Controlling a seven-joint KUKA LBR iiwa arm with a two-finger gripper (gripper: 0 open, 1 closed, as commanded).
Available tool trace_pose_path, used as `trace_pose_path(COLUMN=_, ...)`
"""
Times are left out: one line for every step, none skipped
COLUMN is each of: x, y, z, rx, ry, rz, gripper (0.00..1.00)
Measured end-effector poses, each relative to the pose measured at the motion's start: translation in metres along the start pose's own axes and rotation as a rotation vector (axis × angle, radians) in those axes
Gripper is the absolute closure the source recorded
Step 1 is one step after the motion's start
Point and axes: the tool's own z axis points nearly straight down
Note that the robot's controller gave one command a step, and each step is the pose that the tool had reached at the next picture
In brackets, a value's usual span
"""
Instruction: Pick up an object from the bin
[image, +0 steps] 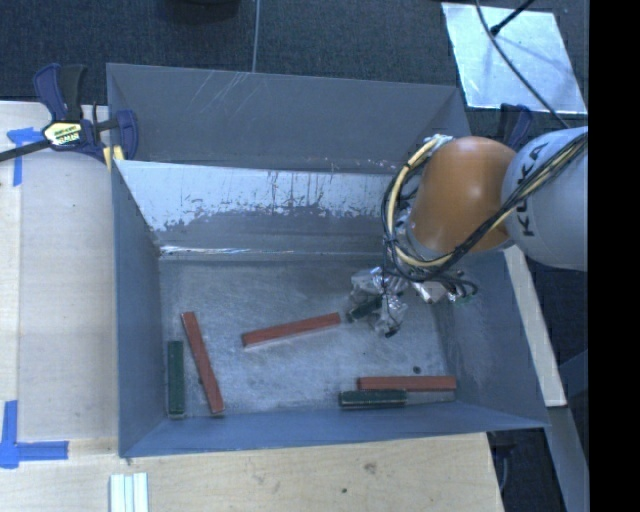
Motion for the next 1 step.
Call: trace_pose_path(x=0.0152, y=-0.0447, z=-0.1683, rx=0.008, ry=-0.006, rz=-0.221, gripper=1.00)
